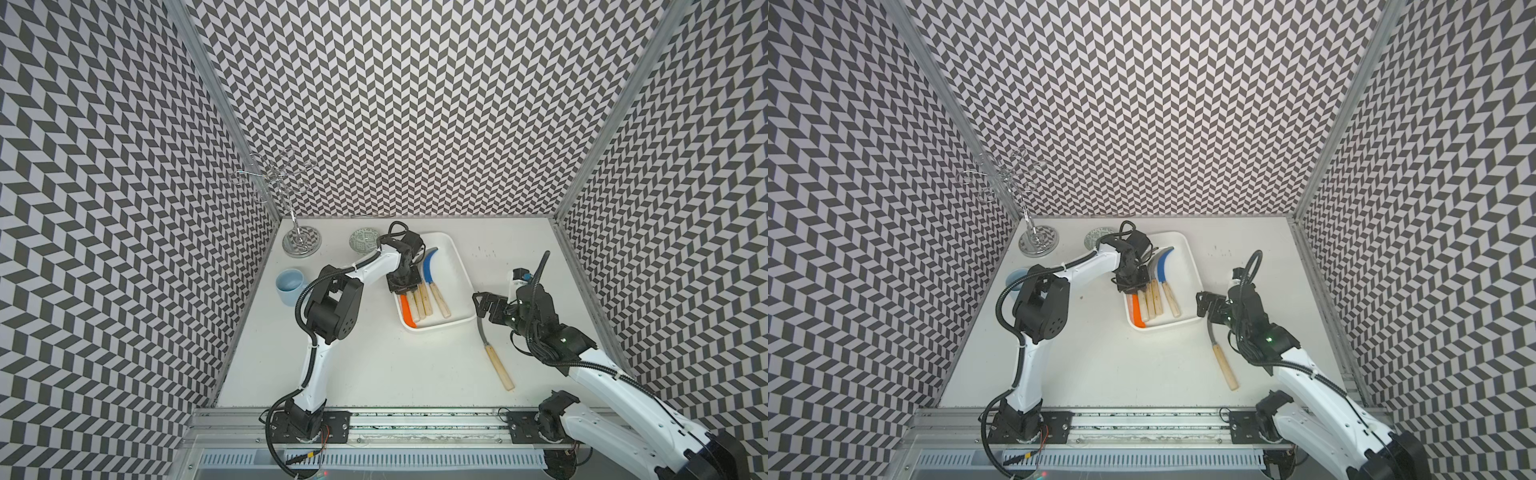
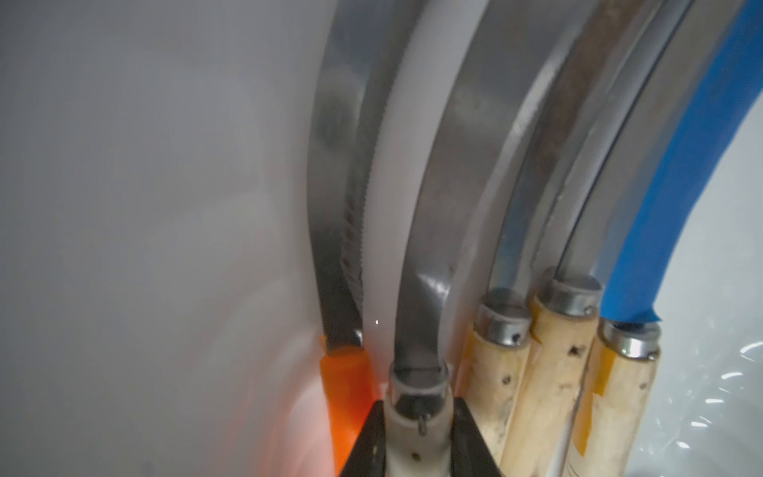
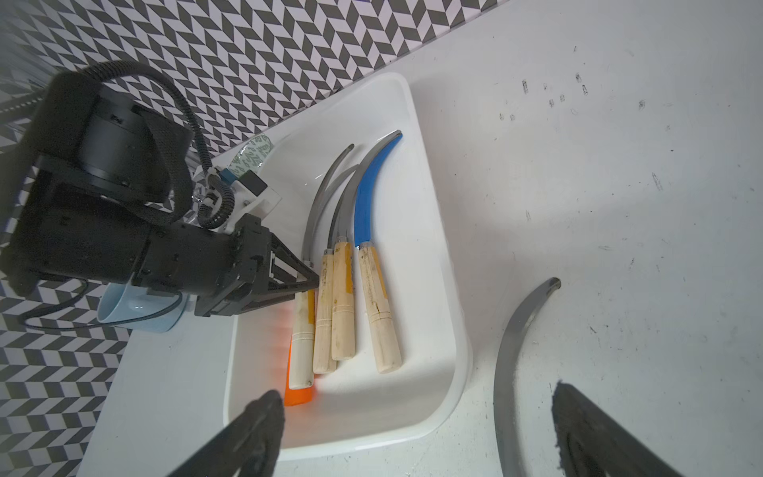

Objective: Put small sickles into storage boxes
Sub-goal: Place the sickle in the storage box.

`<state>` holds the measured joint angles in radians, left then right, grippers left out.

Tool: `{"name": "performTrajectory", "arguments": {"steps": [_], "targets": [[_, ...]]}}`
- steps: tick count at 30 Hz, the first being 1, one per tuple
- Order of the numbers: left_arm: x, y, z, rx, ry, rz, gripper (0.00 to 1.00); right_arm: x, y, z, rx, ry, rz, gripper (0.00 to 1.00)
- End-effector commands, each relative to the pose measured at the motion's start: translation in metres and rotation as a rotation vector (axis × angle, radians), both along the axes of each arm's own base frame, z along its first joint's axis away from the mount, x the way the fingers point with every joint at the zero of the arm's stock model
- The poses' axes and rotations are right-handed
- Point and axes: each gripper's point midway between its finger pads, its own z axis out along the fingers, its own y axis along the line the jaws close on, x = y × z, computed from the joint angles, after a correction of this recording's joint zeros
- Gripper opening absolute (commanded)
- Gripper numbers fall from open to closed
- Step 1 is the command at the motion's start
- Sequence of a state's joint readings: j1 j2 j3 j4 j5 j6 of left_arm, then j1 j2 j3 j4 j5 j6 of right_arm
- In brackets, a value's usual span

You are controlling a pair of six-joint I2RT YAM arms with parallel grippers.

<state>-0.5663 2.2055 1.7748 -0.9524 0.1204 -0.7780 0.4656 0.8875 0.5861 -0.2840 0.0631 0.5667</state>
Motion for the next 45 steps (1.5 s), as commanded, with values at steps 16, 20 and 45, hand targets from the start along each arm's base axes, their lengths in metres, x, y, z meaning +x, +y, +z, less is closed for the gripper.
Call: {"name": "performTrajectory", "arguments": {"steps": [16,20,45], "targets": [[-0.002,0.007,-0.015,0.027,0.027,-0.01,0.29,0.003,-0.001,0.007,0.017,-0.04,-0.001,1.0],[-0.002,0.006,-0.015,0.024,0.027,-0.012,0.3,0.003,-0.001,0.006,0.018,-0.038,0.0,1.0],[-0.005,0.009,-0.002,0.028,0.014,-0.003,0.38,0.001,-0.001,0.002,0.03,-0.032,0.001,1.0]]}}
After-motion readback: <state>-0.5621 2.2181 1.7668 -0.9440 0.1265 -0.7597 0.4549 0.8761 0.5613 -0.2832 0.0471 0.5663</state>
